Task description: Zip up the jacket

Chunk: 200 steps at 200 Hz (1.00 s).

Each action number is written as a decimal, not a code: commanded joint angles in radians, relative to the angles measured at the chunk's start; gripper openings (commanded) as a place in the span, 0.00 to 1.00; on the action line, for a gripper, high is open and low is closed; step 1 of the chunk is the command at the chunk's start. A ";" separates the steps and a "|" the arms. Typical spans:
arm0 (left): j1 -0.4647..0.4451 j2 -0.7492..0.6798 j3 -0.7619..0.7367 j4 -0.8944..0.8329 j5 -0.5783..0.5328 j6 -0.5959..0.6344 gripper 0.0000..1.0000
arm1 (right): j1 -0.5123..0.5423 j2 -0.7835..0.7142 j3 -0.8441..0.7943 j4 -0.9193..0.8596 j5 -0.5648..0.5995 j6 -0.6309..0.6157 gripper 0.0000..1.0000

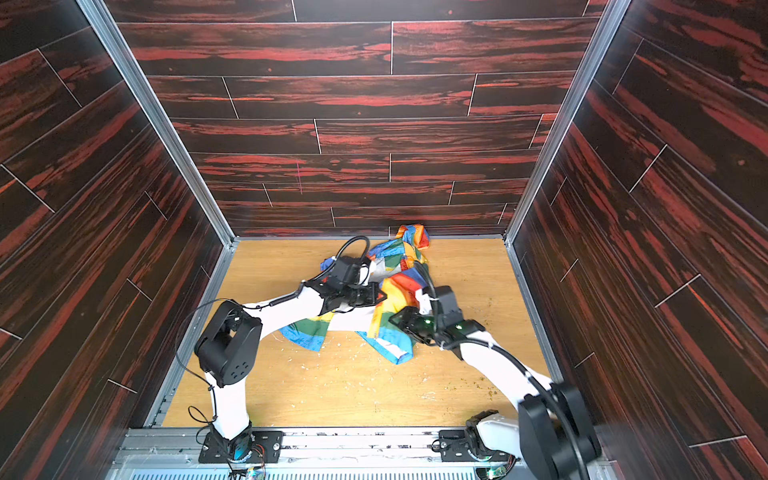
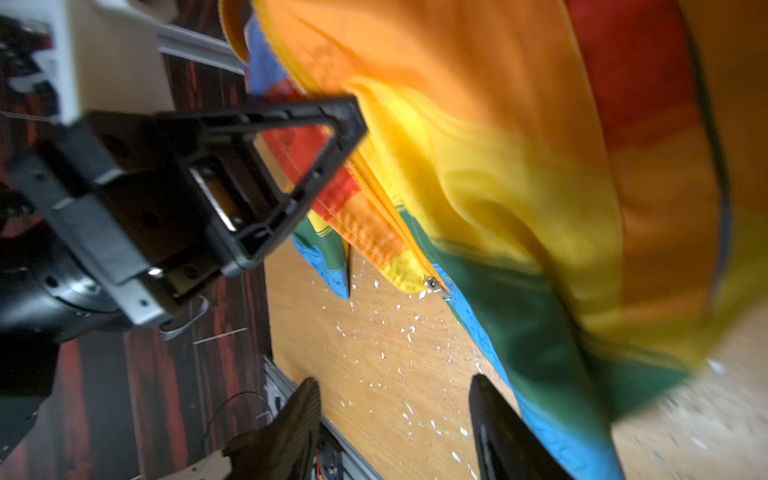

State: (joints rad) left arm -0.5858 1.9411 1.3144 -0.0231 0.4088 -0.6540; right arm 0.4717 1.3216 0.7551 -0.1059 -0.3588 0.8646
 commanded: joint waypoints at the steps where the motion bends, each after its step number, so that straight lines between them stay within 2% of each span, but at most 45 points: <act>1: 0.059 -0.043 -0.060 0.010 -0.004 0.000 0.00 | 0.051 0.107 0.069 0.035 0.061 0.009 0.59; 23: 0.101 -0.025 -0.105 0.037 0.027 -0.013 0.01 | 0.088 0.204 0.116 0.034 0.084 0.003 0.59; 37: 0.120 -0.016 -0.130 0.061 0.049 -0.018 0.08 | 0.104 0.250 0.131 0.043 0.089 0.005 0.58; 61: 0.129 -0.023 -0.184 0.114 0.103 -0.019 0.29 | 0.128 0.307 0.142 0.059 0.096 0.012 0.56; 79: 0.129 -0.038 -0.240 0.166 0.146 -0.025 0.37 | 0.137 0.327 0.133 0.074 0.102 0.022 0.53; 100: 0.128 -0.062 -0.315 0.216 0.175 -0.038 0.40 | 0.139 0.340 0.114 0.094 0.104 0.031 0.49; 144: 0.128 -0.125 -0.439 0.232 0.166 -0.036 0.41 | 0.141 0.367 0.087 0.122 0.107 0.043 0.40; 200: 0.085 -0.158 -0.488 0.162 0.158 0.009 0.41 | 0.141 0.350 0.064 0.127 0.132 0.047 0.38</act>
State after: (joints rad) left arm -0.4717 1.8168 0.8394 0.1883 0.5674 -0.6815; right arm 0.6060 1.6676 0.8303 0.0093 -0.2478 0.8974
